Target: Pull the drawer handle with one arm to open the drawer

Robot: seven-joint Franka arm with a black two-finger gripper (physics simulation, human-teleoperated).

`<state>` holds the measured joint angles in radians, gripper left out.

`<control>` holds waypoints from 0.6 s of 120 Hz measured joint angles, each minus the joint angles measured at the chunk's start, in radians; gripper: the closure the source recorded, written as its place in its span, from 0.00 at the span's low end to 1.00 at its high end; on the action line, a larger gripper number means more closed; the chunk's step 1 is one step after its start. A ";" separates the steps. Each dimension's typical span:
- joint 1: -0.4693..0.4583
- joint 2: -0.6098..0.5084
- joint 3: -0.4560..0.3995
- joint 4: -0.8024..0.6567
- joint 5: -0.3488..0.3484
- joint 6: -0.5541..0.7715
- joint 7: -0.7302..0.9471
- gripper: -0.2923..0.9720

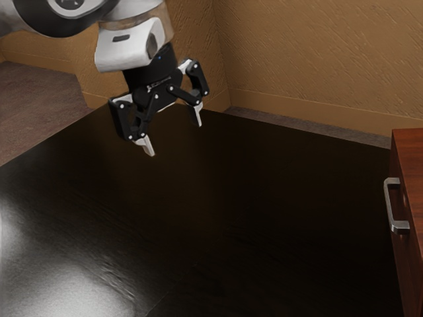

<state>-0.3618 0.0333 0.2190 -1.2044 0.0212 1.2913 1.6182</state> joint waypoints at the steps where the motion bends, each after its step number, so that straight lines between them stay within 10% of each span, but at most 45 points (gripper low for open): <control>1: 0.006 -0.001 -0.006 0.000 0.000 0.000 0.008 0.23; 21: 0.313 -0.030 -0.345 -0.027 0.006 0.002 0.144 0.23; 72: 0.234 -0.028 -0.386 -0.210 0.011 0.270 0.383 0.23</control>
<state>-0.1281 0.0058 -0.1673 -1.4147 0.0317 1.5612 2.0011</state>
